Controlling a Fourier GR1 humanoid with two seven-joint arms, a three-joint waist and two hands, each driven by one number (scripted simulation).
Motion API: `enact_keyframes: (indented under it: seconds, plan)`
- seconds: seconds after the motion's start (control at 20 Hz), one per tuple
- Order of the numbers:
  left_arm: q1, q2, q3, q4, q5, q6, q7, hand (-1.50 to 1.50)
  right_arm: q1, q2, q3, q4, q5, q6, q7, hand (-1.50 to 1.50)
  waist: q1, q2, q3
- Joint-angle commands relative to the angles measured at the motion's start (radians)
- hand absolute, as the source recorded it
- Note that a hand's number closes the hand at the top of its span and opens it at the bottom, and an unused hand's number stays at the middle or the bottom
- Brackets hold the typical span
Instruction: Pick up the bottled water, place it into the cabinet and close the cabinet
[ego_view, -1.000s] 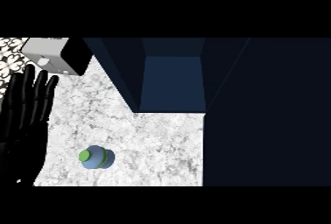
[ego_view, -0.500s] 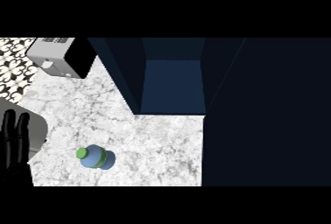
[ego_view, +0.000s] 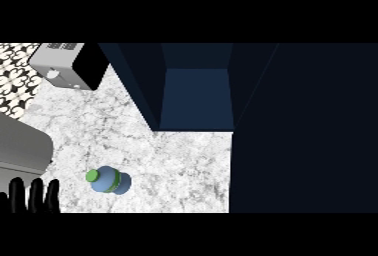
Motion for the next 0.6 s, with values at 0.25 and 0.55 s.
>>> enact_keyframes:
  seconds: [0.25,0.55]
  plan:
    - [0.173,0.056,-0.293,-0.055,-0.196,0.168,-0.094,-1.5,0.18,0.018,-0.01,-0.103,-0.041,0.07,-0.055,-1.5,-0.007,0.001,0.001]
    - [0.179,0.07,-0.347,0.033,-0.182,0.247,-0.188,-1.5,0.231,0.001,-0.02,-0.219,-0.075,0.078,-0.007,-1.5,-0.012,0.001,0.0]
